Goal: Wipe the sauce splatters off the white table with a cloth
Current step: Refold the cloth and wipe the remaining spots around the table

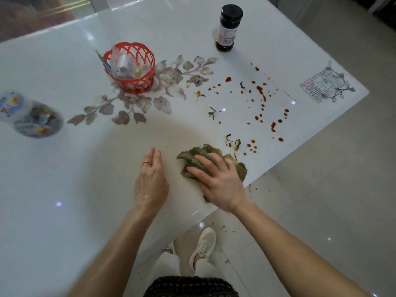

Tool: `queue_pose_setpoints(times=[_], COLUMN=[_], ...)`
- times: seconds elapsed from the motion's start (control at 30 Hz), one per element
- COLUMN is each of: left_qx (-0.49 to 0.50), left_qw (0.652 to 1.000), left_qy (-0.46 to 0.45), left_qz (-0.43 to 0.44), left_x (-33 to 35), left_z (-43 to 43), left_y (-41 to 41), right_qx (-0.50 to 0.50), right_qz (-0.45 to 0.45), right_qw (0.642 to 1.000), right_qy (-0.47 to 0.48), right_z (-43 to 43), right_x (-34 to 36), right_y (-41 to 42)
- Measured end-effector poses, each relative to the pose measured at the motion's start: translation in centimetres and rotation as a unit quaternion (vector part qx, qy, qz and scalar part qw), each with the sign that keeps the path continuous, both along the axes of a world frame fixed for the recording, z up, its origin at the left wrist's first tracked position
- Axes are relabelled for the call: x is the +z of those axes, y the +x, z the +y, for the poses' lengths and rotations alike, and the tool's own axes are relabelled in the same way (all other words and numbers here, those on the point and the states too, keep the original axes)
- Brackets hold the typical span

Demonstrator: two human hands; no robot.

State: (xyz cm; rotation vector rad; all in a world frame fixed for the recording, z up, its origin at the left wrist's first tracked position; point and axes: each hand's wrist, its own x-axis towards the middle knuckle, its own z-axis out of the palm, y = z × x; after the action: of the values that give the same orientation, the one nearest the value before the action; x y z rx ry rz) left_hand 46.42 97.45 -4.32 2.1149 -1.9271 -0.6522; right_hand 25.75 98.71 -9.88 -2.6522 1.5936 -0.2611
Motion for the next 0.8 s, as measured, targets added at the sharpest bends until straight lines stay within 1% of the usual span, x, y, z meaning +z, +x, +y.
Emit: queue_pose_setpoints(times=[0.13, 0.2, 0.27, 0.33, 0.43, 0.47, 0.5, 0.57, 0.63, 0.73, 0.8], left_qx=[0.015, 0.017, 0.019, 0.021, 0.02, 0.019, 0.019, 0.021, 0.021, 0.02, 0.024], left_qw=[1.0, 1.0, 1.0, 1.0, 1.0, 1.0, 1.0, 0.999, 0.999, 0.999, 0.999], left_qy=[-0.006, -0.009, -0.006, 0.0, 0.001, 0.0, 0.001, 0.002, 0.004, 0.006, 0.008], left_qz=[-0.009, -0.008, -0.006, -0.004, -0.009, -0.013, -0.018, -0.024, -0.032, -0.039, -0.047], left_x=[-0.2, -0.4, -0.7, -0.7, -0.5, -0.4, -0.4, -0.5, -0.5, -0.6, -0.7], left_z=[0.8, 1.2, 1.4, 1.5, 1.2, 1.0, 0.9, 0.7, 0.6, 0.5, 0.5], left_y=[-0.3, -0.9, -1.6, -2.2, -2.9, -2.9, -2.9, -3.0, -3.1, -3.3, -3.5], right_qx=[-0.097, -0.155, -0.178, -0.119, 0.044, 0.076, 0.078, 0.007, -0.074, -0.163, -0.182], right_qz=[-0.003, -0.012, -0.021, -0.032, -0.015, -0.002, 0.003, -0.007, -0.006, -0.006, -0.012], right_qw=[0.995, 0.987, 0.983, 0.992, 0.999, 0.997, 0.997, 1.0, 0.997, 0.986, 0.983], right_qy=[0.031, 0.034, 0.025, 0.009, -0.007, -0.011, -0.018, -0.02, 0.014, 0.035, 0.028], right_z=[-2.3, -1.8, -0.1, 1.8, 1.8, 0.9, -0.3, -2.5, -4.4, -4.4, -2.8], right_x=[1.0, 1.0, 0.8, 0.3, -0.1, -0.3, -0.5, -0.5, 0.2, 0.8, 0.8], right_y=[-1.8, -0.3, 1.7, 2.2, -0.9, -2.5, -4.1, -6.8, -8.6, -7.5, -5.5])
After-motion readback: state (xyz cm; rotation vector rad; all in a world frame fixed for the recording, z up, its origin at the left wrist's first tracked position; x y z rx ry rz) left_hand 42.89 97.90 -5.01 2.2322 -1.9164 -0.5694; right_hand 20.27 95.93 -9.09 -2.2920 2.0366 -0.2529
